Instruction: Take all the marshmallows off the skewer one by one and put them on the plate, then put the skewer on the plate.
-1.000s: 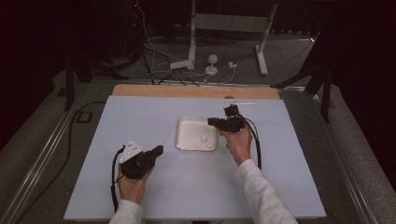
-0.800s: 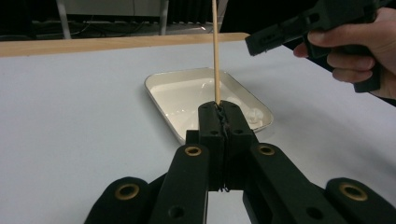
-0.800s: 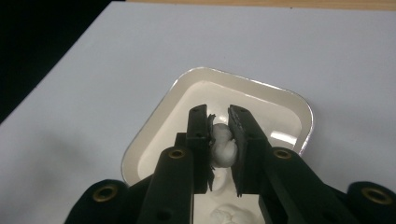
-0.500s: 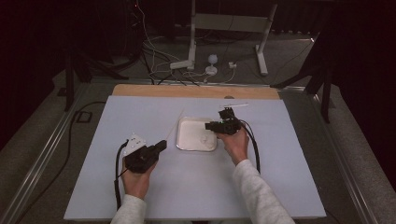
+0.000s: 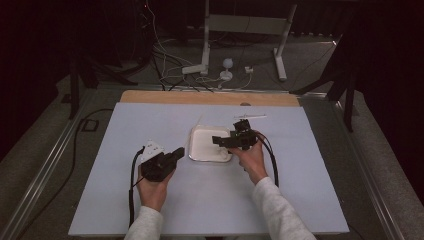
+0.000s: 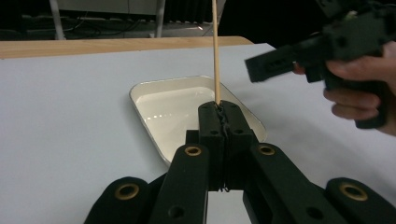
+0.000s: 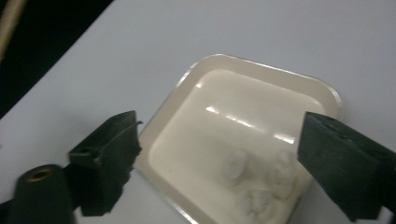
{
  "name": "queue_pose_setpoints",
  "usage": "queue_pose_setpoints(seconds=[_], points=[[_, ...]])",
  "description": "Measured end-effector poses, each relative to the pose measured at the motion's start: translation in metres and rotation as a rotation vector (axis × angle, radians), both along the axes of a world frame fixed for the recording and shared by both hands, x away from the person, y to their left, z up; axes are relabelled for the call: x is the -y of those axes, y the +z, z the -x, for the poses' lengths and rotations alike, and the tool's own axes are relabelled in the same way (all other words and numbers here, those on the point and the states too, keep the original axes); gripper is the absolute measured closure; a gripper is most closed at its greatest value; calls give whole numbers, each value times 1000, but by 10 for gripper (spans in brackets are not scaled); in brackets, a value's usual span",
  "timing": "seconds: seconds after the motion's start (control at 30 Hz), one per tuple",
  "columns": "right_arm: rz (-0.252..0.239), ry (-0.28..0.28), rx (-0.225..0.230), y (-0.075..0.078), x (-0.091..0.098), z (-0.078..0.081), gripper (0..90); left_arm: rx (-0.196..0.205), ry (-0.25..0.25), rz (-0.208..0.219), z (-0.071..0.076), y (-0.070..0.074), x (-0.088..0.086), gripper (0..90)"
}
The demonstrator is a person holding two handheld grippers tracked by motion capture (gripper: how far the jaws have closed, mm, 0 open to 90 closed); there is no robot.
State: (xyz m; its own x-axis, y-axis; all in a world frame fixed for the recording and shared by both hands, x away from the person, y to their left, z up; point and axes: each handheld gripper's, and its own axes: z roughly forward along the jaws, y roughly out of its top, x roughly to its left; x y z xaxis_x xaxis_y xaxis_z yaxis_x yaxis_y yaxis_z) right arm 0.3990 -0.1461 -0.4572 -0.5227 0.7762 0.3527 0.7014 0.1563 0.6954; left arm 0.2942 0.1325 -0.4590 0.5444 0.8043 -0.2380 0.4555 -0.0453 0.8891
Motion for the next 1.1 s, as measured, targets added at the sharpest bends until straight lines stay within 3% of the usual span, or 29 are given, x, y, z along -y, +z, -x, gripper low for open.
queue_pose_setpoints(seconds=[0.33,0.5,1.1], points=[[-19,79,69,13,8,20,1,8,22,13,-9,9,8,900],[-16,85,86,15,16,27,0,0,39,20,-14,9,11,900],[-83,65,134,15,50,55,0,-42,89,10,-33,3,37,899]])
